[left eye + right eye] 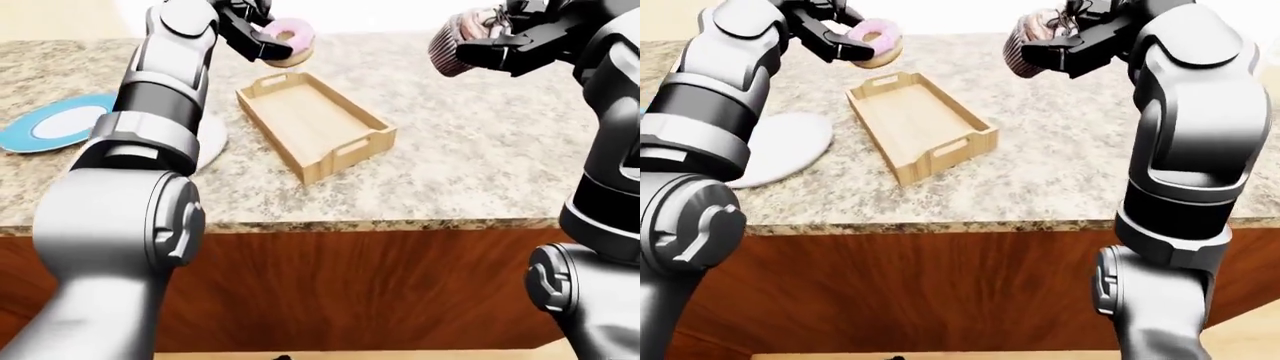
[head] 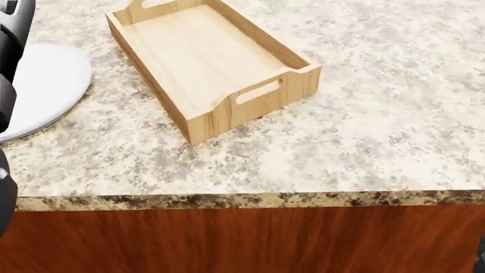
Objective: Move the dessert items from the plate to the tray.
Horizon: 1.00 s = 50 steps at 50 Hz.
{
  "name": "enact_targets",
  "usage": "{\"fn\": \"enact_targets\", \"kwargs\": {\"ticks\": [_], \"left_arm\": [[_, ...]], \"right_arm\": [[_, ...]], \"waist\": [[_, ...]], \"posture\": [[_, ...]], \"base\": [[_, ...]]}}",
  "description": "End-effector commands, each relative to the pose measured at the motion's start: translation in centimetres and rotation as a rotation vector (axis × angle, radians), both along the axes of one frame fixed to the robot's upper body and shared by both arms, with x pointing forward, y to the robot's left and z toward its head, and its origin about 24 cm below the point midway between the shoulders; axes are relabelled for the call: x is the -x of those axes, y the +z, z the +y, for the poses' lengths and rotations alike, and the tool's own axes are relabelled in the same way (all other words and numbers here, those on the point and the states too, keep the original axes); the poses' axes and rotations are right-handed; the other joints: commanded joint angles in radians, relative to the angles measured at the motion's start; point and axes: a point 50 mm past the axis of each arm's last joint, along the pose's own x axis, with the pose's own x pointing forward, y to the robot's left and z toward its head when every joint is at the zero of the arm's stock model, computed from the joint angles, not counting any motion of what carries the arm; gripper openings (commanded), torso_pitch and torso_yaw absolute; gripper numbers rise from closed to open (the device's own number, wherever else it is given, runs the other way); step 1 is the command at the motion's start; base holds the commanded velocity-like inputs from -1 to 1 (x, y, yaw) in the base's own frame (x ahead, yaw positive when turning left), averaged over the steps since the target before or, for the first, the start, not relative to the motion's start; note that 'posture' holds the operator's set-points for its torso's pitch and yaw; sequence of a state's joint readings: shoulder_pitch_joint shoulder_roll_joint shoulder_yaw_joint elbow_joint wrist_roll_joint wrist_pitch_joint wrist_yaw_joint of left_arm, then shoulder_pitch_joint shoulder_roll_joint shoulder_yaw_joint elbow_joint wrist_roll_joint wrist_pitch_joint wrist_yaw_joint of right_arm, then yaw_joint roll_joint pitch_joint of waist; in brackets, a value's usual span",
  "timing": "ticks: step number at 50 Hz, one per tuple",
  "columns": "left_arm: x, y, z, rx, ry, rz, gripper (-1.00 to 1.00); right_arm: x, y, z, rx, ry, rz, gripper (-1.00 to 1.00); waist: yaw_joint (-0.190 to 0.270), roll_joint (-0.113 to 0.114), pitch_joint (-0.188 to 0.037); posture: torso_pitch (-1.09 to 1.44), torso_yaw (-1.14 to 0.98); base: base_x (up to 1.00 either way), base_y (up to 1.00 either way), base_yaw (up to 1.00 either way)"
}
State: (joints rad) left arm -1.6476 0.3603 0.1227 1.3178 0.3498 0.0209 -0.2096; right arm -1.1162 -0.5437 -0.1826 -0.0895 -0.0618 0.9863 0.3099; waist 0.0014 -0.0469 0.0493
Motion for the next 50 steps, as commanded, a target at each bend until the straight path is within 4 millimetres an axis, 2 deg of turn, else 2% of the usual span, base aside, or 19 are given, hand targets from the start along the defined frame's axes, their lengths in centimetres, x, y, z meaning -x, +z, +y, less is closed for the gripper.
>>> {"fn": "enact_targets", "kwargs": {"ticks": [1, 8, 11, 12, 13, 14, 15, 21, 23, 25, 27, 29, 30, 34, 37, 40, 41, 43, 50], "left_arm": [[0.75, 2.58, -0.03, 0.006, -0.003, -0.096, -1.0], [0.68, 2.33, -0.07, 0.002, -0.003, -0.094, -1.0], [0.7, 2.37, -0.11, -0.001, -0.005, -0.095, -1.0], [0.7, 2.41, -0.1, 0.003, -0.005, -0.096, -1.0], [0.69, 2.35, -0.11, 0.001, -0.006, -0.096, -1.0], [0.68, 2.33, -0.11, 0.001, -0.006, -0.095, -1.0], [0.68, 2.32, -0.13, 0.002, -0.008, -0.096, -1.0], [0.71, 2.4, -0.25, 0.003, -0.016, -0.099, -1.0], [0.73, 2.44, -0.28, 0.0, -0.018, -0.1, -1.0], [0.73, 2.41, -0.48, 0.002, -0.027, -0.101, -1.0], [0.73, 2.42, -0.66, 0.001, -0.034, -0.1, -1.0], [0.76, 2.52, -0.56, 0.002, -0.031, -0.102, -1.0], [0.75, 2.5, -0.55, 0.0, -0.03, -0.102, -1.0], [0.81, 2.69, -0.57, 0.001, -0.03, -0.104, -1.0], [0.83, 2.79, -0.57, 0.0, -0.028, -0.106, -1.0], [0.86, 2.88, -0.56, 0.001, -0.028, -0.107, -1.0], [0.87, 2.93, -0.55, 0.002, -0.028, -0.108, -1.0], [0.87, 2.9, -0.54, 0.001, -0.027, -0.108, -1.0], [0.65, 2.15, -0.63, -0.011, -0.034, -0.094, -1.0]], "right_arm": [[0.94, 1.75, 0.15, 0.013, 0.007, -0.095, -1.0], [1.1, 1.65, 0.06, -0.005, 0.011, -0.114, -1.0], [0.99, 1.44, 0.01, -0.009, 0.007, -0.1, -1.0], [1.0, 1.47, 0.01, -0.015, 0.007, -0.101, -1.0], [0.99, 1.46, -0.02, -0.03, 0.008, -0.098, -1.0], [0.97, 1.45, -0.05, -0.03, 0.006, -0.097, -1.0], [1.03, 1.52, -0.11, -0.027, 0.002, -0.102, -1.0], [1.09, 1.55, -0.19, -0.026, -0.005, -0.111, -1.0], [1.02, 1.44, -0.04, -0.025, -0.002, -0.105, -1.0], [0.96, 1.43, -0.08, -0.029, -0.002, -0.108, -1.0], [0.73, 1.17, -0.16, -0.049, -0.015, -0.091, -1.0], [0.59, 1.01, -0.45, -0.068, -0.034, -0.083, -1.0], [0.62, 0.98, -0.4, -0.049, -0.031, -0.083, -1.0], [0.88, 1.25, -0.45, -0.071, -0.032, -0.097, -1.0], [0.87, 1.44, -0.33, -0.081, -0.023, -0.1, -1.0], [0.83, 1.76, 0.04, -0.1, 0.01, -0.12, -1.0], [0.6, 1.59, 0.02, -0.038, -0.019, -0.104, -1.0], [0.45, 1.25, 0.3, -0.001, -0.006, -0.083, -1.0], [0.51, 1.24, 0.12, 0.009, -0.021, -0.097, -1.0]], "waist": [[0.006, -0.011, -0.027], [-0.013, 0.023, 0.017], [-0.03, 0.088, -0.005], [-0.025, 0.054, -0.012], [-0.017, 0.067, -0.023], [-0.019, 0.066, 0.026], [-0.015, 0.063, 0.031], [-0.004, 0.052, 0.028], [-0.001, 0.053, -0.01], [0.006, 0.046, 0.018], [0.014, 0.015, 0.026], [0.025, -0.047, 0.013], [0.022, -0.006, 0.025], [0.002, 0.009, -0.026], [-0.007, 0.011, -0.032], [0.021, 0.034, -0.001], [0.023, 0.072, 0.018], [0.016, 0.102, 0.03], [0.016, 0.003, -0.01]], "posture": [[0.05, 0.0], [0.05, 0.0], [0.05, 0.0], [0.05, 0.0], [0.05, 0.0], [0.05, 0.0], [0.05, 0.0], [0.05, 0.0], [0.05, 0.0], [0.05, 0.0], [0.05, 0.0], [0.05, 0.0], [0.05, 0.0], [0.05, 0.0], [0.05, 0.0], [0.05, 0.0], [0.05, 0.0], [0.05, 0.0], [0.05, 0.0]], "base": [[0.06, 0.22, 0.0], [0.01, 0.06, 0.0], [0.0, 0.0, 0.0], [0.07, 0.0, 0.0], [0.64, 0.0, 0.0], [0.66, 0.0, 0.0], [0.66, 0.0, 0.0], [0.54, 0.0, 0.0], [0.14, 0.0, 0.0], [0.0, 0.0, 0.0], [0.0, 0.0, 0.0], [0.0, 0.0, 0.0], [0.0, 0.0, 0.0], [0.0, 0.0, -0.23], [0.0, 0.0, -1.0], [0.0, -0.23, -0.67], [0.0, 0.0, 0.0], [0.0, 0.0, 0.0], [0.0, 0.0, 0.0]]}}
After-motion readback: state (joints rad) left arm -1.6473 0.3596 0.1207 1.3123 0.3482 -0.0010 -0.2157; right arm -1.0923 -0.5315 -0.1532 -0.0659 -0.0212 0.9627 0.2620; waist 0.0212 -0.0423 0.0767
